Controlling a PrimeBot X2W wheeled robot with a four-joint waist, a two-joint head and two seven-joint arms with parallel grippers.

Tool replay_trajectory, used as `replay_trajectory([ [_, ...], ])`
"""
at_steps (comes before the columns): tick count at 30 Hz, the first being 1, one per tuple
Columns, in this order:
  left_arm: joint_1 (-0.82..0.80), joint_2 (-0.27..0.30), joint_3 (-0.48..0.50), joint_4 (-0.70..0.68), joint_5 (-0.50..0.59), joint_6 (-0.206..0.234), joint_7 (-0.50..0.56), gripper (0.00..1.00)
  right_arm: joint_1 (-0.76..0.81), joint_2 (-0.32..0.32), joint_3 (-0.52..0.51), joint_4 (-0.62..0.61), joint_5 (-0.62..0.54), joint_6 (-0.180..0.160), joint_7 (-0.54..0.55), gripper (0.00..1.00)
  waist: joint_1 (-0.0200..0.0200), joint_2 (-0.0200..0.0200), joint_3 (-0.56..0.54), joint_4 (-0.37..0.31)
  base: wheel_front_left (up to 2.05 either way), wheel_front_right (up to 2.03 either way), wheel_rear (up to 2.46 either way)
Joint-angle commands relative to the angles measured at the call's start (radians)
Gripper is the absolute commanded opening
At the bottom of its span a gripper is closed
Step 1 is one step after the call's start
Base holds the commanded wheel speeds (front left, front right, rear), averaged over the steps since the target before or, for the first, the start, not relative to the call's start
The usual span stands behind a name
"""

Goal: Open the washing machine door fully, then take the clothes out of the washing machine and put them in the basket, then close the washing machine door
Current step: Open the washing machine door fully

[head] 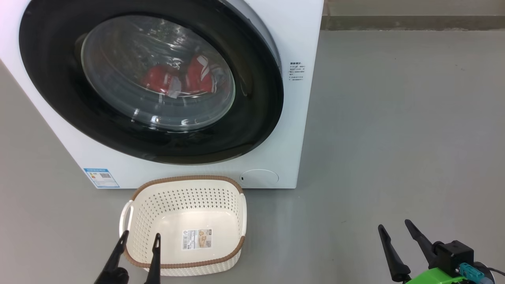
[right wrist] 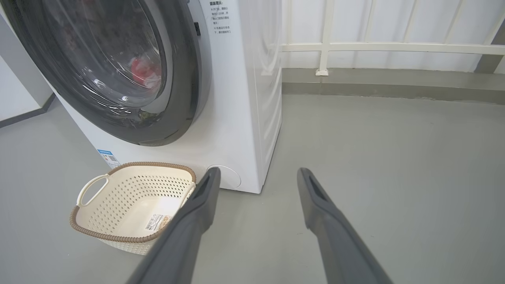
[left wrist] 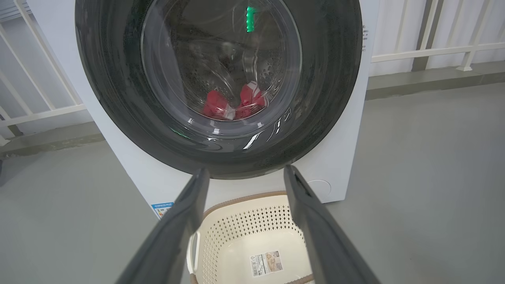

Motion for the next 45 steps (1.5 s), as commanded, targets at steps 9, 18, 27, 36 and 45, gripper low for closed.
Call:
replay_trajectory([
  [9, -0.025, -0.004, 0.050, -0.022, 0.018, -0.014, -0.012, 1.00, 0.013, -0.003, 0.005, -0.036, -0.002, 0.001, -0.013, 1.00, 0.0000, 0.0000, 0.003, 0.003, 0.00, 0.00, 0.00],
  [18, -0.033, -0.016, 0.056, -0.021, 0.018, -0.023, -0.012, 1.00, -0.042, 0.001, -0.001, -0.092, 0.121, 0.001, -0.013, 0.00, 0.0000, 0.0000, 0.011, 0.009, 0.00, 0.00, 0.00],
  [27, -0.075, -0.035, 0.031, -0.021, 0.007, -0.023, -0.012, 1.00, -0.254, -0.013, 0.010, -0.179, 0.339, 0.001, -0.013, 0.00, 0.0000, 0.0000, 0.058, 0.029, 0.00, 0.00, 0.00],
  [36, -0.139, -0.042, 0.005, -0.025, -0.013, -0.018, -0.012, 1.00, -0.505, -0.086, 0.037, -0.147, 0.537, 0.001, -0.013, 0.00, 0.0000, 0.0000, 0.128, 0.090, 0.00, 0.00, 0.00],
  [45, -0.171, -0.044, -0.022, -0.023, -0.044, -0.010, -0.012, 1.00, -0.695, -0.177, 0.152, 0.001, 0.882, 0.001, 0.036, 0.00, 0.0000, 0.0000, 0.172, 0.147, 0.00, 0.00, 0.00],
])
